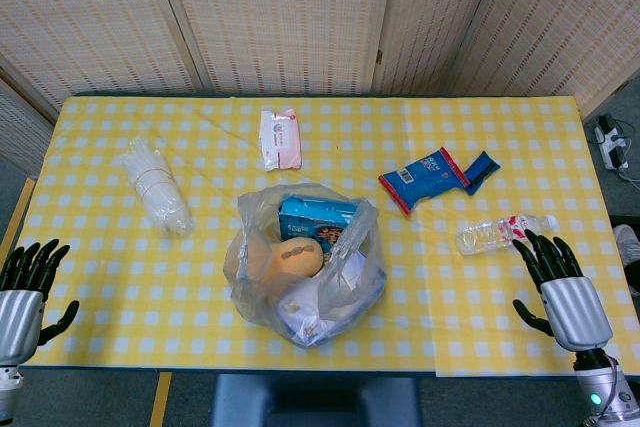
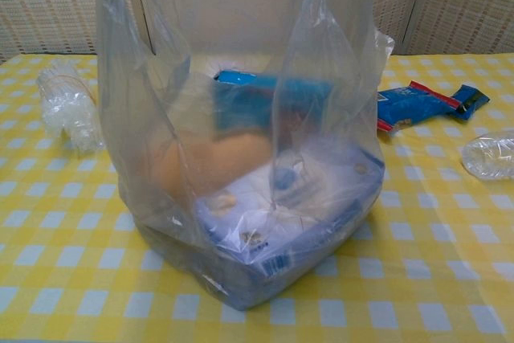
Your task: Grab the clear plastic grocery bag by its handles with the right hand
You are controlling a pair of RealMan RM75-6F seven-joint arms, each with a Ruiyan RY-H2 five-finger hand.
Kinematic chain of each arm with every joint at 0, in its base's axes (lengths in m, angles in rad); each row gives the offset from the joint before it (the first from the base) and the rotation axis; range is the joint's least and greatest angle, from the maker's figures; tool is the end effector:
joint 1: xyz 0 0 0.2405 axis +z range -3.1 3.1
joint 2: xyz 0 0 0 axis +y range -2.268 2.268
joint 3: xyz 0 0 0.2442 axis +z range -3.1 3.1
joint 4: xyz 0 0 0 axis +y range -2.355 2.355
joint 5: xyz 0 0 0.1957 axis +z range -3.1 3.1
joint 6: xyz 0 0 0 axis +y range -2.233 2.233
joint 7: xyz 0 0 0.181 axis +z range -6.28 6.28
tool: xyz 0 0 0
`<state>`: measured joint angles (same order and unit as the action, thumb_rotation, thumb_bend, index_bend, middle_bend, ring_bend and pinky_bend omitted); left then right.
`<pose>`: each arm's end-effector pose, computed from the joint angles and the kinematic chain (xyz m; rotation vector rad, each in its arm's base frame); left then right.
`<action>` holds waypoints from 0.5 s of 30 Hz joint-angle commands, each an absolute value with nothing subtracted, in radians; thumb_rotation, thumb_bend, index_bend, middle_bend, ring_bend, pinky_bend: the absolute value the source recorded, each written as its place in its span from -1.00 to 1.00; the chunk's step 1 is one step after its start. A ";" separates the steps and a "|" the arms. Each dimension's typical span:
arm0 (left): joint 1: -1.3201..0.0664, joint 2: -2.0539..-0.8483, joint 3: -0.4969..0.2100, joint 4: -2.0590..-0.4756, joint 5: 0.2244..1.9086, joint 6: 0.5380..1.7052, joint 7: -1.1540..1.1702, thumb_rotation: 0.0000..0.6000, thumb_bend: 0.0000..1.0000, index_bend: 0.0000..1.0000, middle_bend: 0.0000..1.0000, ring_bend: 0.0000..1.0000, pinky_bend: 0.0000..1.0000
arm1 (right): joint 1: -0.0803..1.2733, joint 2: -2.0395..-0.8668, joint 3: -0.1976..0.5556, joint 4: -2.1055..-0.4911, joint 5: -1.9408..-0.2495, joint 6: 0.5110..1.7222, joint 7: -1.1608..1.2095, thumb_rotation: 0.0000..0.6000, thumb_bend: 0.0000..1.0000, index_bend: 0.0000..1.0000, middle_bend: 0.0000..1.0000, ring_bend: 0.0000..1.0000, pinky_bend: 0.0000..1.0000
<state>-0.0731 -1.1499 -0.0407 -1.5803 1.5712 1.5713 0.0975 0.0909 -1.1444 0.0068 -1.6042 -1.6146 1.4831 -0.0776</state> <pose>-0.2834 0.2101 0.1678 -1.4200 -0.7494 -0.9078 -0.2778 -0.2076 0.1442 1.5312 -0.8346 0.8978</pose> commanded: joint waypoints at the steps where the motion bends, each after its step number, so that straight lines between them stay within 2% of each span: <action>1: -0.075 -1.150 -0.040 -1.582 1.571 1.568 0.098 1.00 -0.29 -0.73 -0.78 -0.88 -0.91 | 0.093 -1.144 0.006 -1.603 -1.614 1.479 -0.073 1.00 -0.40 -1.00 -1.00 -1.00 -1.00; 8: -0.086 -1.152 -0.044 -1.584 1.559 1.546 0.099 1.00 -0.29 -0.73 -0.78 -0.88 -0.90 | 0.119 -1.146 -0.017 -1.577 -1.675 1.461 0.065 1.00 -0.40 -1.00 -1.00 -1.00 -1.00; 15: -0.091 -1.146 -0.048 -1.580 1.557 1.541 0.076 1.00 -0.29 -0.73 -0.78 -0.87 -0.90 | 0.239 -1.127 -0.075 -1.538 -1.861 1.439 0.522 1.00 -0.40 -1.00 -1.00 -1.00 -1.00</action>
<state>-0.0908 -1.1470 -0.0477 -1.5804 1.5581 1.5418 0.0770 0.1602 -1.1399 -0.0369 -1.5645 -1.7425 1.4503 0.2786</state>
